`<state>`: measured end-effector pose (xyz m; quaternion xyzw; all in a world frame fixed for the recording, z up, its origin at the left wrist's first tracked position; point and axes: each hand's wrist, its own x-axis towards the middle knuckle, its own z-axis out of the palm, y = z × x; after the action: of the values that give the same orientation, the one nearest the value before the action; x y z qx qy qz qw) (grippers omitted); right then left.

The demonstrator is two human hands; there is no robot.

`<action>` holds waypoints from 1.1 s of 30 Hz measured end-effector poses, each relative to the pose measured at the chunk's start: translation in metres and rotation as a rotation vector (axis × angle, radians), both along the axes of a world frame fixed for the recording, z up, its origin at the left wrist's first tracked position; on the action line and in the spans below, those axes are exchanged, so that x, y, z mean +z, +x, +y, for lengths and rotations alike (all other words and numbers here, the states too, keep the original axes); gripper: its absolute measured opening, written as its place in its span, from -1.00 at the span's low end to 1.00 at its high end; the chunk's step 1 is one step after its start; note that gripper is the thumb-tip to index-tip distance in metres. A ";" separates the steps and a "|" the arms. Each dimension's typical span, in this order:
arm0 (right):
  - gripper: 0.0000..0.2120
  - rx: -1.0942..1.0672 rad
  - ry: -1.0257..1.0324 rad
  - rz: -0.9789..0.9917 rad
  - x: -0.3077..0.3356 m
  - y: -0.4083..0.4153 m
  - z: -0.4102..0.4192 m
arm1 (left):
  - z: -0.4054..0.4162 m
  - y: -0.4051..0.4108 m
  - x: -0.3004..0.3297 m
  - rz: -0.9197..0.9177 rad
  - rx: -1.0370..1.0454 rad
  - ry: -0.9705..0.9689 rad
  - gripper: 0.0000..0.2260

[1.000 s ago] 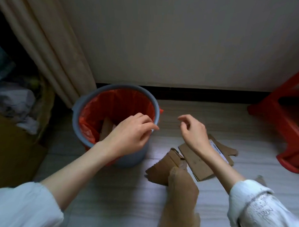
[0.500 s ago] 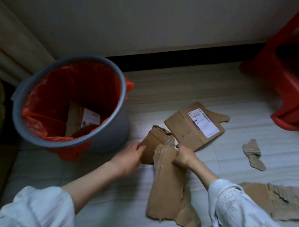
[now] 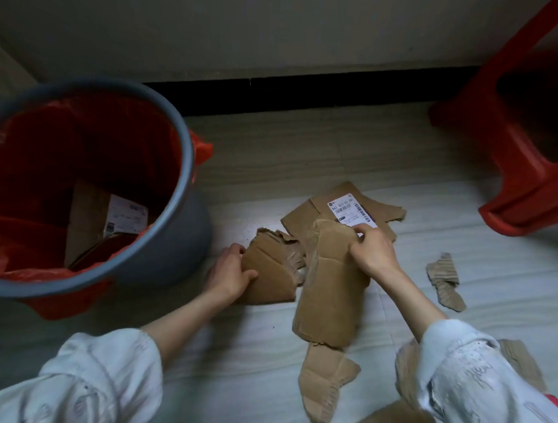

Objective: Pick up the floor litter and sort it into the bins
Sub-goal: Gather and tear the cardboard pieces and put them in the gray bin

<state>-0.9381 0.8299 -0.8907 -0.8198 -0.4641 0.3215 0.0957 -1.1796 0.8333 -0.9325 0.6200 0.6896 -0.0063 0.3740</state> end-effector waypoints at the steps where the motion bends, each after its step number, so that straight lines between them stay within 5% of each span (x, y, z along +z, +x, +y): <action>1: -0.61 -0.017 -0.011 -0.006 -0.002 0.003 -0.001 | 0.001 0.002 0.000 0.017 -0.032 -0.018 -0.60; 7: -0.66 -0.110 0.041 -0.051 -0.016 0.011 0.001 | -0.018 0.008 -0.011 0.096 -0.130 -0.220 -0.64; 11: -0.61 -0.098 -0.007 -0.088 -0.026 0.005 -0.005 | -0.031 0.006 -0.016 0.182 -0.116 -0.175 -0.61; 17: -0.44 0.050 -0.193 -0.159 -0.038 -0.013 -0.021 | -0.035 0.004 -0.024 0.142 -0.042 -0.169 -0.64; 21: -0.47 0.161 -0.057 -0.298 -0.032 -0.036 -0.029 | -0.035 0.006 -0.025 0.069 0.042 -0.202 -0.71; 23: -0.61 0.193 -0.004 -0.202 -0.034 -0.058 -0.036 | -0.034 0.008 -0.026 0.050 0.049 -0.211 -0.73; 26: -0.68 0.289 -0.194 0.010 -0.045 -0.089 -0.051 | -0.031 0.006 -0.025 0.020 0.033 -0.228 -0.71; 33: -0.28 0.243 -0.154 0.029 -0.066 -0.107 -0.054 | -0.033 0.005 -0.019 -0.064 -0.022 -0.201 -0.70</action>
<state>-1.0446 0.7759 -0.9562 -0.7579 -0.5323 0.3771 -0.0006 -1.1742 0.8005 -0.9512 0.5867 0.6663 -0.0597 0.4563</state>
